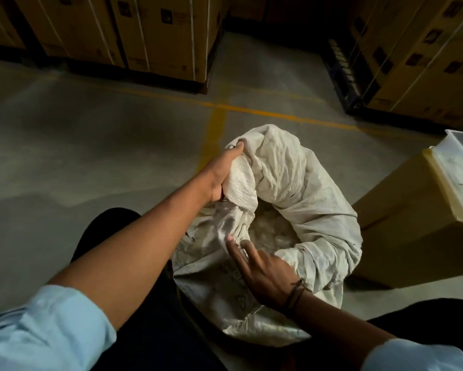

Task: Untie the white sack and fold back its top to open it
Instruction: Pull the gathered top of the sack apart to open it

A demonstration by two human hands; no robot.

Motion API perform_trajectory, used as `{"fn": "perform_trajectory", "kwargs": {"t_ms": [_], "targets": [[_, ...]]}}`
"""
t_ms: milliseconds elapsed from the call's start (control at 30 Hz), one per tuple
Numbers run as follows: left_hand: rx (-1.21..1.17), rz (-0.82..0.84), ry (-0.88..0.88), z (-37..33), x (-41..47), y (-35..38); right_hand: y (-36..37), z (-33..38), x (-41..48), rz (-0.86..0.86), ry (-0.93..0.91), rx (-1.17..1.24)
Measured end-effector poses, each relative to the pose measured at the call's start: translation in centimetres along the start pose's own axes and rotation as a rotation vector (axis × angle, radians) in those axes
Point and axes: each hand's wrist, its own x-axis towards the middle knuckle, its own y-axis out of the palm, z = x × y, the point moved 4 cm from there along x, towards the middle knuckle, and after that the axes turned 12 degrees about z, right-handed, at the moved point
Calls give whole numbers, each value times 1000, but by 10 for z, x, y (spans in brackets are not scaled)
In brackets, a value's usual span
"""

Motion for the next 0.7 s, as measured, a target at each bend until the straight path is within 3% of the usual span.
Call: {"fn": "perform_trajectory", "kwargs": {"t_ms": [100,300,367,433,467,500,700], "targets": [[-64,16,-97,-2,-2,-10,-3,-3,1,20,16,27],[-273,-66,40,-8,4,-51,-13,-7,12,26,67,95],[29,-90,-104,4,8,-48,-6,-6,11,66,57,80],[676,-421,-306,14,10,-55,3,-6,9,118,51,45],[974,-596,-329,13,5,-50,5,-7,9,134,53,42],[1136,-656,-311,11,-1,-39,6,-9,9,142,55,45],[826,-226,-466,88,13,3,15,-6,8,160,14,-32]]}}
